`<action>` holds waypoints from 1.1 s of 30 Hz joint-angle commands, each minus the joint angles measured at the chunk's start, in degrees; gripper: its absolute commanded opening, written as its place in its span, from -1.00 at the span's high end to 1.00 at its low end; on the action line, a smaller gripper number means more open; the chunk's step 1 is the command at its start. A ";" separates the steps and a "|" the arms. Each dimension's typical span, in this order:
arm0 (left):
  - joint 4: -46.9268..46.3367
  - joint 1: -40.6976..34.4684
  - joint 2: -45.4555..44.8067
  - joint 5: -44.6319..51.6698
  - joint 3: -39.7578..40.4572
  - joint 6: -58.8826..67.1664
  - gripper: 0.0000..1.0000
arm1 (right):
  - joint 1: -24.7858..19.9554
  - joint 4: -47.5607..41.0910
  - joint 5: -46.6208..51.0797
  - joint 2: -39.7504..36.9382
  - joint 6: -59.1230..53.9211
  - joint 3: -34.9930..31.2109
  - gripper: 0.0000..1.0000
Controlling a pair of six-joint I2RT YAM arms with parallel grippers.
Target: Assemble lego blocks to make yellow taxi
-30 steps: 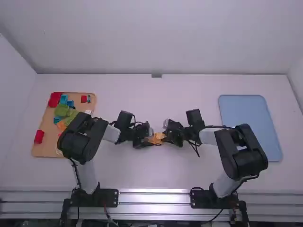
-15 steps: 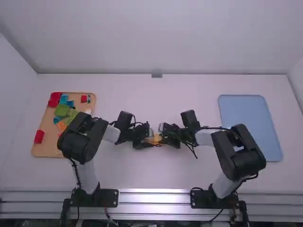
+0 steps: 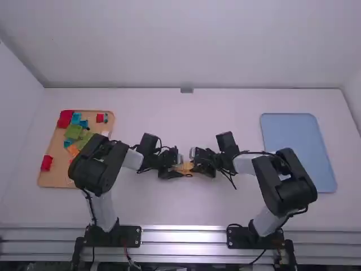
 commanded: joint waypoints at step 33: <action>-1.09 -0.83 0.76 -1.81 -0.44 -0.81 -0.09 | -2.80 -0.63 -8.68 -0.79 -2.56 0.92 1.00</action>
